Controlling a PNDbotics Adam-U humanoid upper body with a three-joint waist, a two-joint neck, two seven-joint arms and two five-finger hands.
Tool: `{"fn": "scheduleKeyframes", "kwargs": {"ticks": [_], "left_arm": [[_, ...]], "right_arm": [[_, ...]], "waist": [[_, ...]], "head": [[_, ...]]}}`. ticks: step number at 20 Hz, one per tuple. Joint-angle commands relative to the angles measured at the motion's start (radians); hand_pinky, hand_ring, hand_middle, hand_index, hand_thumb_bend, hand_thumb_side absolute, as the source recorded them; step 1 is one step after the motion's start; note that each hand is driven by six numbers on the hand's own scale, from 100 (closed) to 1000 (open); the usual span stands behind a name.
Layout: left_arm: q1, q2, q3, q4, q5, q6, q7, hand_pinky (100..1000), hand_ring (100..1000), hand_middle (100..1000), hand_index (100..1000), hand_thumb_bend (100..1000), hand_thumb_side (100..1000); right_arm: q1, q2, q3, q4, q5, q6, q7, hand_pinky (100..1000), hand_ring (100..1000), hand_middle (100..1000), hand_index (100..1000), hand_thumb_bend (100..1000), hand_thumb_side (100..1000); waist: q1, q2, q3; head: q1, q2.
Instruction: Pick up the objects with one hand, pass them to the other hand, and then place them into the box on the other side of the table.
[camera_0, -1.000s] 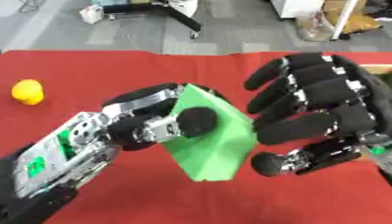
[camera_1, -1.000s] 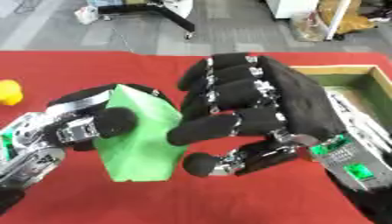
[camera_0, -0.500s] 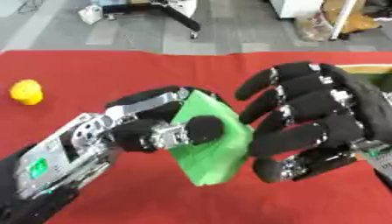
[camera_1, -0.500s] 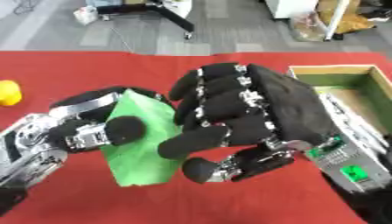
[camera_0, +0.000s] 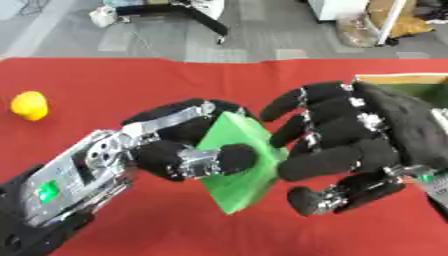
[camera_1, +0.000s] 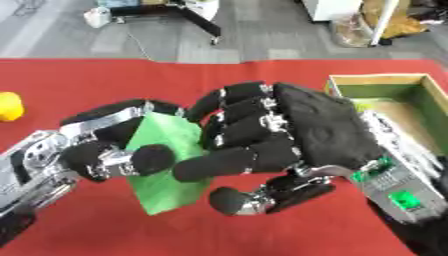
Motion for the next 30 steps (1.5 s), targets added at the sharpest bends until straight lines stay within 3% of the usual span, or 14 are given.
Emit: {"fn": "scheduleKeyframes", "kwargs": {"ticks": [1,10,17,21,26,30], "left_arm": [[-0.013,0.021,0.029,-0.018,-0.017,-0.023,0.008,649,479,418,534,100,506],[0.038,0.056,0.071,-0.015,-0.123,-0.100,0.030,652,480,417,535,100,442],[0.064,0.084,0.095,-0.033,-0.191,-0.150,0.040,659,481,418,537,100,405],[0.063,0.099,0.095,-0.035,-0.259,-0.163,0.008,663,483,420,541,100,370],[0.036,0.112,0.072,-0.019,-0.339,-0.159,-0.044,666,487,424,549,100,310],[0.008,0.111,0.045,0.004,-0.411,-0.158,-0.083,666,489,427,553,100,292]], "right_arm": [[-0.010,-0.009,-0.002,-0.015,-0.010,0.011,0.055,776,786,845,971,100,191],[-0.001,-0.006,-0.011,-0.015,-0.051,0.094,0.107,765,773,829,965,100,175],[0.000,-0.003,-0.020,-0.015,-0.053,0.139,0.102,747,744,792,956,100,176],[-0.006,-0.002,-0.025,-0.015,-0.025,0.140,0.087,752,744,783,964,100,215],[-0.012,-0.002,-0.027,-0.015,0.036,0.119,0.080,775,756,784,973,221,275],[-0.015,-0.002,-0.028,-0.015,0.059,0.111,0.065,779,758,782,977,260,292]], "waist": [[0.002,-0.011,-0.002],[0.002,-0.011,-0.008],[0.001,-0.011,-0.010],[0.001,-0.013,-0.011],[0.002,-0.016,-0.012],[0.002,-0.016,-0.013]], "head": [[0.001,0.003],[-0.002,0.005],[-0.002,0.008],[-0.001,0.011],[0.002,0.014],[0.002,0.017]]}}
